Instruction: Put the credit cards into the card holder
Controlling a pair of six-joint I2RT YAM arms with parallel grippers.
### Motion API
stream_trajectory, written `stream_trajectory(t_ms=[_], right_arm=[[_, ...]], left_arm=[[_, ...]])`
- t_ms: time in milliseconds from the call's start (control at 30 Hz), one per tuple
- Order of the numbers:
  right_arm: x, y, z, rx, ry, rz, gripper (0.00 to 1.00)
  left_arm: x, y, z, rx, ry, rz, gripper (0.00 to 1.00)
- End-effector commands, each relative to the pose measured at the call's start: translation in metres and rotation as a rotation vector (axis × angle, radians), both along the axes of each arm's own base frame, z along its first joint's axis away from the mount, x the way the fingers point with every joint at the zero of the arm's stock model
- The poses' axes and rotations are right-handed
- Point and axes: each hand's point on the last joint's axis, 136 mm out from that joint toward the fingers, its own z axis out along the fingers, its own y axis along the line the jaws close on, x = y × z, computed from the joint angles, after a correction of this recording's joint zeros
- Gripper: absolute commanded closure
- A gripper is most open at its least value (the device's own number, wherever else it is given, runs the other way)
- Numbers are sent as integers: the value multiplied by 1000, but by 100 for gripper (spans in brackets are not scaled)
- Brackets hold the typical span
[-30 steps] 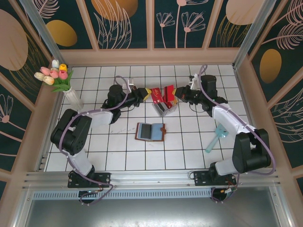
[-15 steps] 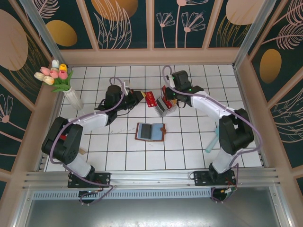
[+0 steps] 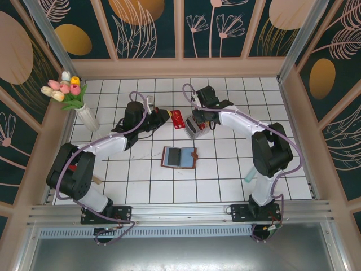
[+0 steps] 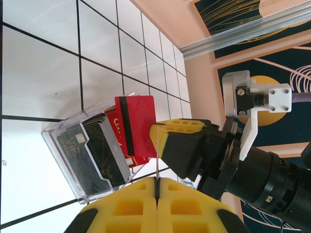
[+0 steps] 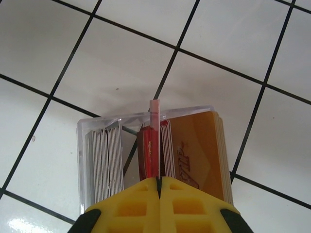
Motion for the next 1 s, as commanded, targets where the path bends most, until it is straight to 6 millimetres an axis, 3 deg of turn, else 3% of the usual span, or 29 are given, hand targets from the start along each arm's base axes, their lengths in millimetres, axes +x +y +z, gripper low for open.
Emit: stream_trajectory(t_ms=[0,67,267,433,567,967], right_arm=[[-11,-2,6,-57,38,16,99],[-15,3,12,-30,24,34,99],[-18,4,-20,-31,90,44,99],[-18,2,-29,-44,111,28,98],[-16,0,-33,-62,123,10,91],[-29,22,-9,98,170,39,78]], left_arm=[[-1,2,3,12,-22,-4,100],[-1,3,2,14,-20,-3,100],[0,-1,4,-5,-17,-16,100],[-1,0,3,-3,-13,-14,100],[-1,-1,3,-9,-11,-20,100],[-1,-4,-2,-15,2,-34,100]])
